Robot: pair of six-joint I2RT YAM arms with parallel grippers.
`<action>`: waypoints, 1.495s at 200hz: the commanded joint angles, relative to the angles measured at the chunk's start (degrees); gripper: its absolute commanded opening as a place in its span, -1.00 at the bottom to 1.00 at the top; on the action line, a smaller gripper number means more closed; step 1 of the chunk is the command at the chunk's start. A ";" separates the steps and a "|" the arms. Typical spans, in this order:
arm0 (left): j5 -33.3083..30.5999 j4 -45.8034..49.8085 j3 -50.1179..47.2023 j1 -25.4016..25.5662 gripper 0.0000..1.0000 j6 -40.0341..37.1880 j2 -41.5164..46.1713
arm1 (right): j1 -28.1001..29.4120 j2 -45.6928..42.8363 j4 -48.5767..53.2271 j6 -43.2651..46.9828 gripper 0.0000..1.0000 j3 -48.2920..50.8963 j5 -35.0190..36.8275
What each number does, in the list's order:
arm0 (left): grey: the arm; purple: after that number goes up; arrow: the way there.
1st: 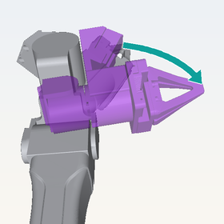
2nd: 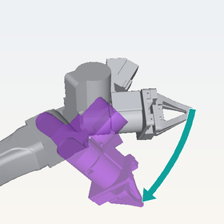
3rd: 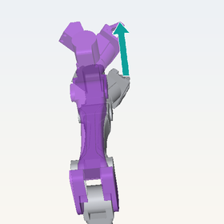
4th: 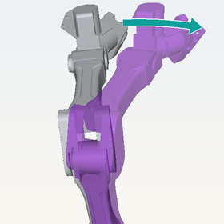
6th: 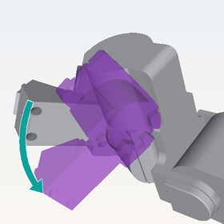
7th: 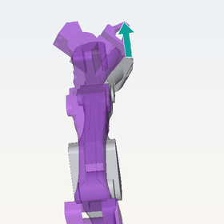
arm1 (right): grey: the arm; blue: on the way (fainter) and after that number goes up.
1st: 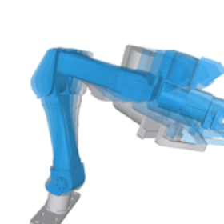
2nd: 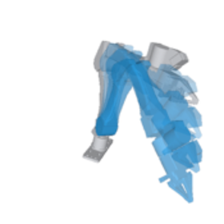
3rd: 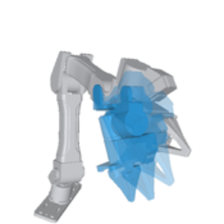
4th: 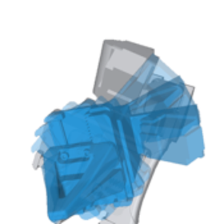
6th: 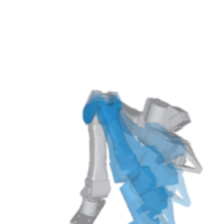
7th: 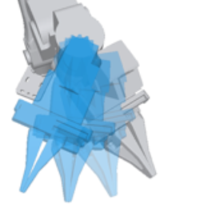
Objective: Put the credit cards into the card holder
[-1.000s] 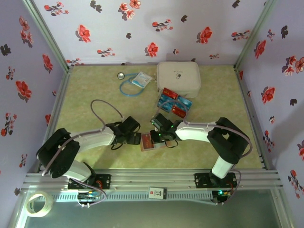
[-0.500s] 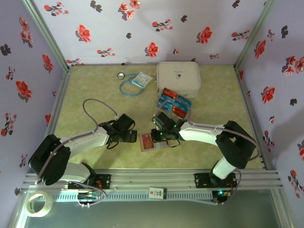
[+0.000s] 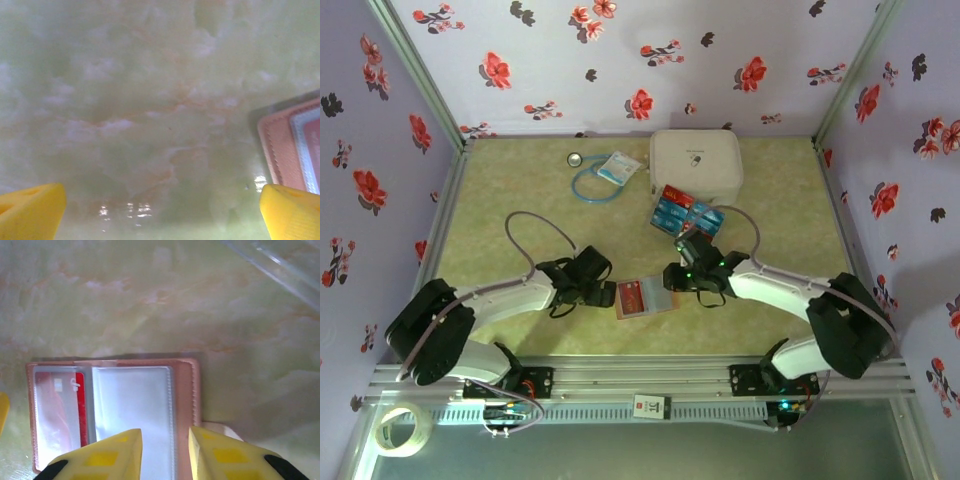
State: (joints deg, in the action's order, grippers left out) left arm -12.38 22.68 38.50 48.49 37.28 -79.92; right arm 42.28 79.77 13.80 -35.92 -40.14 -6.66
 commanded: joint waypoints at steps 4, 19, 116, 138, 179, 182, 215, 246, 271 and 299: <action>-0.14 -0.95 0.02 1.67 0.99 2.59 -0.30 | -0.53 -2.68 1.01 0.48 -0.36 2.24 -1.23; -0.45 -1.27 -0.42 2.22 0.99 3.13 -0.24 | -0.63 -3.13 0.40 0.08 -0.35 3.06 -1.71; -0.80 -3.13 0.18 2.49 0.99 2.10 -2.10 | -0.62 -1.05 -3.67 -1.71 -0.32 3.16 -5.55; -0.80 -3.40 0.07 2.55 0.99 2.18 -3.20 | -0.55 -0.01 -4.22 -1.78 -0.31 2.96 -5.90; -1.15 -3.78 -0.81 2.52 0.99 2.55 -4.28 | -0.57 2.06 -5.26 -1.95 -0.26 2.95 -6.24; -1.13 -3.82 -0.92 2.60 0.99 2.58 -4.36 | -0.55 2.23 -5.35 -1.91 -0.26 2.88 -6.25; -1.38 -3.95 -1.24 2.57 0.99 2.52 -5.00 | -0.53 4.10 -6.73 -2.18 -0.23 3.08 -6.83; -1.42 -4.00 -1.46 2.55 0.99 2.47 -5.41 | -0.45 5.34 -8.02 -2.72 -0.18 3.14 -7.59; -1.35 -4.16 -1.52 2.59 0.99 2.51 -5.66 | -0.11 5.94 -8.59 -2.96 -0.15 3.03 -8.40; -1.34 -4.30 -1.57 2.60 0.99 2.50 -5.71 | 0.75 6.58 -8.70 -3.02 -0.15 2.35 -8.90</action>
State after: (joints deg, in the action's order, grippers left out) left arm -13.39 19.07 38.39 50.76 39.07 -83.83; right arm 41.93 84.49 6.57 -38.09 -36.80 -13.85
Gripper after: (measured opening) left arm 0.997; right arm 0.426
